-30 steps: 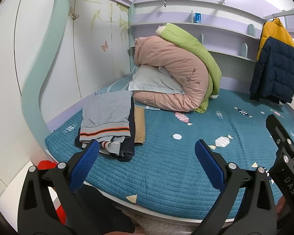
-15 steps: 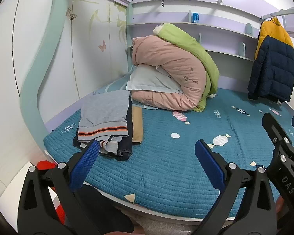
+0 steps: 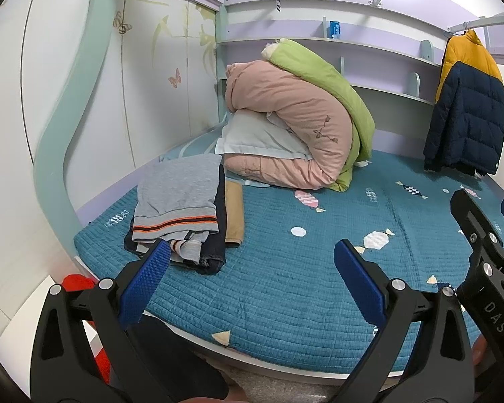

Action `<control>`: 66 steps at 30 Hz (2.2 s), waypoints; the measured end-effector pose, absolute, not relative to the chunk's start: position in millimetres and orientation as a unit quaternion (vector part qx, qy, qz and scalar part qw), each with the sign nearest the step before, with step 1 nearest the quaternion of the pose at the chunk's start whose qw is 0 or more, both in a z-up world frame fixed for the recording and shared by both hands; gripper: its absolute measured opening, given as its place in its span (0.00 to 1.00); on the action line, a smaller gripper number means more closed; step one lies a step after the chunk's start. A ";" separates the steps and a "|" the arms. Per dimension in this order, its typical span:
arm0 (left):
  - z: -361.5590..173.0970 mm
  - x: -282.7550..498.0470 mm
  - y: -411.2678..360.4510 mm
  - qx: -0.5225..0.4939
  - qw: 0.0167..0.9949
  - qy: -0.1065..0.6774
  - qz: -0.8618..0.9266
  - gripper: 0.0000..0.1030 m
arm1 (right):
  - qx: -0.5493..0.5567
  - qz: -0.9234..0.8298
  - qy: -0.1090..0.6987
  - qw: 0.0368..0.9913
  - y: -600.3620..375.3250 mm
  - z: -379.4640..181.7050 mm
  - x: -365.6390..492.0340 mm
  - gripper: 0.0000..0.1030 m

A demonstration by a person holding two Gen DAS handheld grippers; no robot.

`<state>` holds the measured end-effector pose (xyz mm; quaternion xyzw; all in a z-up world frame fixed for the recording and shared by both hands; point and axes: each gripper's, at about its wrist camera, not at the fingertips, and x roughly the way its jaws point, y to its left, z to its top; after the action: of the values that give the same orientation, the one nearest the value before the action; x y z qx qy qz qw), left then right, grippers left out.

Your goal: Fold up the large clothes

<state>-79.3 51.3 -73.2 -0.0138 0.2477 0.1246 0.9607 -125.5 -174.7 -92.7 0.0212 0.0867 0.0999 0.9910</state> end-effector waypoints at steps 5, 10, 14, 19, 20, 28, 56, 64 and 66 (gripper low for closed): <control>-74.2 -78.8 49.0 -0.006 0.961 0.250 0.122 0.95 | 0.020 0.101 0.087 0.991 -172.9 -91.6 -126.0 0.93; -74.5 -78.9 47.5 -0.007 0.961 0.249 0.123 0.95 | 0.019 0.100 0.087 0.991 -172.7 -91.4 -125.7 0.93; -74.8 -78.9 48.3 -0.008 0.960 0.250 0.122 0.95 | 0.020 0.100 0.087 0.991 -172.7 -91.6 -125.9 0.93; -75.3 -79.0 51.8 -0.019 0.960 0.253 0.117 0.95 | 0.020 0.101 0.088 0.991 -173.2 -91.9 -125.7 0.93; -75.1 -79.0 51.8 -0.019 0.960 0.253 0.117 0.95 | 0.021 0.101 0.089 0.991 -173.2 -91.5 -125.0 0.93; -75.6 -80.0 52.7 -0.019 0.961 0.251 0.118 0.95 | 0.023 0.096 0.090 0.991 -172.5 -90.2 -123.8 0.93; -76.1 -83.1 59.1 -0.029 0.960 0.249 0.129 0.95 | 0.015 0.097 0.093 0.991 -169.2 -94.1 -123.2 0.93; -76.0 -83.8 59.9 -0.029 0.960 0.249 0.128 0.95 | 0.016 0.099 0.091 0.991 -169.8 -94.0 -123.1 0.93; -76.2 -84.0 60.8 -0.028 0.959 0.249 0.129 0.95 | 0.015 0.099 0.091 0.991 -169.8 -94.6 -123.1 0.93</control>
<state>-84.0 60.8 -76.2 -0.0279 0.2491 0.1290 0.9595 -123.1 -169.8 -94.6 0.0154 0.0913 0.0991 0.9908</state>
